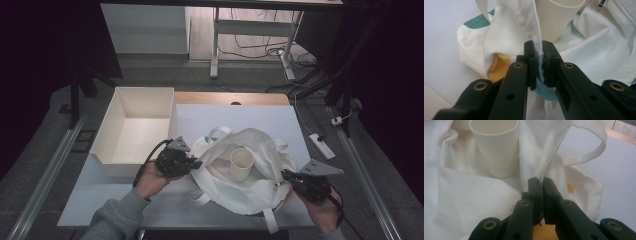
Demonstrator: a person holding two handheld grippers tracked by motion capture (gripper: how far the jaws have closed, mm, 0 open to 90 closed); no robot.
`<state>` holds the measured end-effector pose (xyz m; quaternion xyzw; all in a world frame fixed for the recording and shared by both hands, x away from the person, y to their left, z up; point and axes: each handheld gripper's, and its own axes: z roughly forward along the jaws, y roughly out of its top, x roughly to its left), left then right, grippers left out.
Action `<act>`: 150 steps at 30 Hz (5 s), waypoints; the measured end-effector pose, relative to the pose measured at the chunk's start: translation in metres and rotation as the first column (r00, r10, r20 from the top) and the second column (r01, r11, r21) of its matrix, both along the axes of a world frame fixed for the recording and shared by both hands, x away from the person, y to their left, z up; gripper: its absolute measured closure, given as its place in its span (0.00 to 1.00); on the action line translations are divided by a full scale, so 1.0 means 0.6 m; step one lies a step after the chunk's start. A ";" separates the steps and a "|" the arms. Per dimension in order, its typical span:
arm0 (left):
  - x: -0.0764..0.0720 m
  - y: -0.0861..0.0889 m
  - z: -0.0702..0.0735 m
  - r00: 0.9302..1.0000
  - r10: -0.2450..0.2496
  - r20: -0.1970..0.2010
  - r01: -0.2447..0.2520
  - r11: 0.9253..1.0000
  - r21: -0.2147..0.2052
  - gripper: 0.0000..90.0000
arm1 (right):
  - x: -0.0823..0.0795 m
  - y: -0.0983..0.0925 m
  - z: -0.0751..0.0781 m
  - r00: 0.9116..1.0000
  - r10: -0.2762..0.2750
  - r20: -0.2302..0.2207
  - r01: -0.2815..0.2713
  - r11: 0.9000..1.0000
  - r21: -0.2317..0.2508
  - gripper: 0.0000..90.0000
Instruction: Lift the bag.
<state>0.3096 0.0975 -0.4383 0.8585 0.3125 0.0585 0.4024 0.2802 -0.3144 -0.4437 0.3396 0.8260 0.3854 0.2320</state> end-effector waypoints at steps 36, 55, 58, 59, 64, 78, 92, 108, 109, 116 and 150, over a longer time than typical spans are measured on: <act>0.001 0.048 0.044 0.998 0.041 0.045 -0.036 0.993 -0.109 0.92 | 0.003 0.001 0.053 0.989 -0.027 0.143 0.013 0.995 0.097 0.98; -0.001 0.079 0.065 0.995 0.077 0.070 -0.065 0.986 -0.151 0.92 | 0.015 0.000 0.096 0.976 -0.017 0.216 -0.004 0.996 0.094 0.99; 0.000 0.084 0.067 0.994 0.080 0.073 -0.068 0.986 -0.155 0.92 | 0.020 0.000 0.105 0.974 -0.015 0.228 -0.008 0.995 0.100 0.99; 0.000 0.086 0.068 0.994 0.082 0.074 -0.069 0.985 -0.157 0.92 | 0.022 0.001 0.108 0.973 -0.015 0.232 -0.009 0.995 0.104 0.99; 0.001 0.095 0.071 0.993 0.092 0.071 -0.078 0.981 -0.179 0.92 | 0.034 0.007 0.119 0.969 -0.012 0.249 -0.015 0.994 0.106 0.99; 0.001 0.103 0.078 0.990 0.117 0.082 -0.098 0.972 -0.215 0.92 | 0.043 0.013 0.145 0.957 -0.009 0.289 -0.024 0.994 0.108 1.00; 0.017 0.119 0.154 0.971 0.165 0.174 -0.113 0.955 -0.275 0.92 | 0.070 0.010 0.228 0.922 -0.050 0.385 -0.001 0.991 0.131 1.00; 0.057 0.111 0.146 0.974 0.177 0.144 -0.138 0.960 -0.245 0.92 | 0.131 0.031 0.216 0.933 -0.071 0.352 0.035 0.993 0.108 1.00; 0.059 0.109 0.140 0.975 0.176 0.134 -0.140 0.961 -0.238 0.92 | 0.136 0.032 0.208 0.939 -0.071 0.338 0.037 0.993 0.108 1.00; 0.067 0.097 0.098 0.984 0.158 0.086 -0.142 0.976 -0.166 0.92 | 0.162 0.034 0.153 0.966 -0.066 0.248 0.048 0.996 0.080 1.00; 0.020 0.110 0.080 0.986 0.137 0.091 -0.116 0.972 -0.204 0.42 | 0.121 0.027 0.135 0.985 0.010 0.173 -0.042 0.982 0.186 0.50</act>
